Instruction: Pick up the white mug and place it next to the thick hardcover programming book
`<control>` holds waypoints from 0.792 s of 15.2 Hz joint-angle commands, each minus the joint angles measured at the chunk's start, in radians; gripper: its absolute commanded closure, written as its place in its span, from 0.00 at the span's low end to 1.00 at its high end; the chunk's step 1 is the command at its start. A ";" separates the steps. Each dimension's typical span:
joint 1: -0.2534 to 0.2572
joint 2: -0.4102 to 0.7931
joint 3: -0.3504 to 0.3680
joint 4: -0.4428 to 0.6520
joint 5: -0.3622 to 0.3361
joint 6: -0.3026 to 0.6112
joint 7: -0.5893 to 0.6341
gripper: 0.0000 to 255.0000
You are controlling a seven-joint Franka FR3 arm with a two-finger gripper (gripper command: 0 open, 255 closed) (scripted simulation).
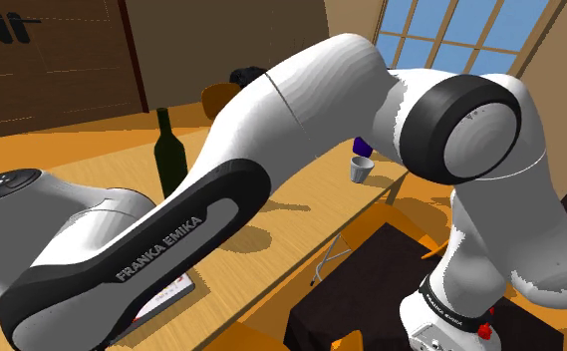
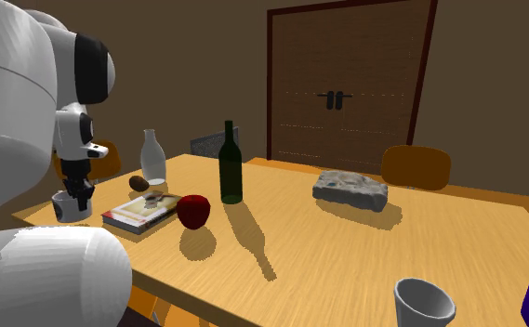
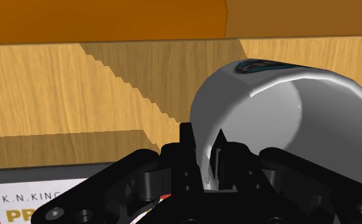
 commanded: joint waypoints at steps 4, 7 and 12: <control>0.005 0.029 -0.004 -0.003 -0.006 0.033 0.002 1.00; 0.005 0.029 -0.004 -0.003 -0.006 0.033 0.002 1.00; 0.005 0.029 -0.004 -0.003 -0.006 0.033 0.002 0.00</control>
